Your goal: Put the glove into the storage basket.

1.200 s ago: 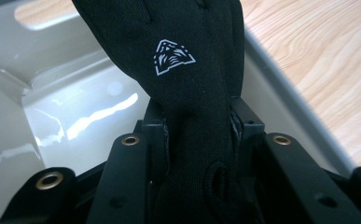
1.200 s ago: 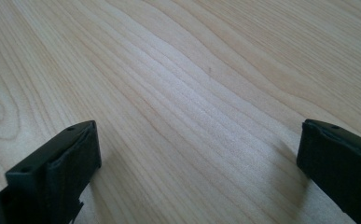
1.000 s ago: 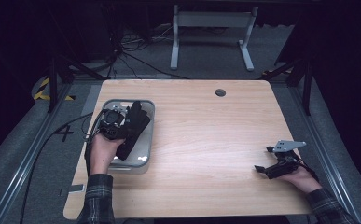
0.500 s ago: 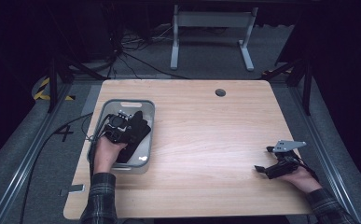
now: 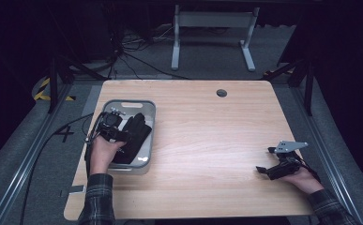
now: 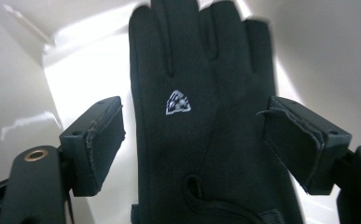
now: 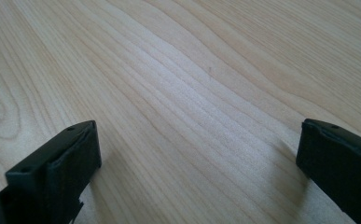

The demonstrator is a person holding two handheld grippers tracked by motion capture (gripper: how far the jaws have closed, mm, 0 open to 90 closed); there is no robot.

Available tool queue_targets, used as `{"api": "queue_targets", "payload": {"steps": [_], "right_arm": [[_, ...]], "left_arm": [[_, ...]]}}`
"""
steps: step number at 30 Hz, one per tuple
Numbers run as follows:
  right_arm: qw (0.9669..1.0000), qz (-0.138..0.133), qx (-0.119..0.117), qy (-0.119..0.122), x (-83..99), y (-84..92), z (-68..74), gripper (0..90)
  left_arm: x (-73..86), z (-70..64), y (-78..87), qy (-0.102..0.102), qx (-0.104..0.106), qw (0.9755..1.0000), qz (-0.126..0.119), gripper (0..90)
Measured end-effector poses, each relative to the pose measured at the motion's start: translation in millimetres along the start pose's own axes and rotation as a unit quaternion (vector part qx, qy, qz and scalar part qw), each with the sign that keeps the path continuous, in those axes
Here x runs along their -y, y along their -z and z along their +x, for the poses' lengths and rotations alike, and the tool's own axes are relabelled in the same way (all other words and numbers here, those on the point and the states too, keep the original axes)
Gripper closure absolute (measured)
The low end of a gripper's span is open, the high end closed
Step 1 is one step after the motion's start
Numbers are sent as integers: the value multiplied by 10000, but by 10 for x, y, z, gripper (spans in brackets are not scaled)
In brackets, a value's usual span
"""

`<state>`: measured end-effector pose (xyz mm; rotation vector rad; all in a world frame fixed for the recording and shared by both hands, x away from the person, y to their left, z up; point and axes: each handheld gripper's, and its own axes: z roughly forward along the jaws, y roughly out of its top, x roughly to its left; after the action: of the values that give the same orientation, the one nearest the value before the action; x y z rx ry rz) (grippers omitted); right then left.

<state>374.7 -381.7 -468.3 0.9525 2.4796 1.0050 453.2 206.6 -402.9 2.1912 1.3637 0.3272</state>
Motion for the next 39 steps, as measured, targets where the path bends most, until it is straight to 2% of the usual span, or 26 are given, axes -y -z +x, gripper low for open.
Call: {"api": "queue_targets", "payload": {"steps": [5, 9, 12, 21, 30, 39], "right_arm": [[10000, 1, -1, 1, 0, 0, 0, 1], [10000, 0, -1, 0, 0, 0, 0, 1], [10000, 0, -2, 0, 0, 0, 0, 1], [10000, 0, -1, -1, 0, 0, 0, 1], [10000, 2, 0, -4, 0, 0, 0, 1], [10000, -2, -24, 5, 3, 3, -5, 2]], "left_arm": [[-65, -114, 97, -124, 30, 9998, -169, 200], [-134, -217, 168, -207, 155, 9990, -360, 195], [-190, -336, 235, -257, 272, 9975, -599, 195], [-358, -721, 349, -618, 660, 9919, -897, 193], [-478, -1121, 296, -851, 1010, 9860, -1022, 185], [-514, -1534, 120, -1105, 1188, 9808, -1084, 151]]}}
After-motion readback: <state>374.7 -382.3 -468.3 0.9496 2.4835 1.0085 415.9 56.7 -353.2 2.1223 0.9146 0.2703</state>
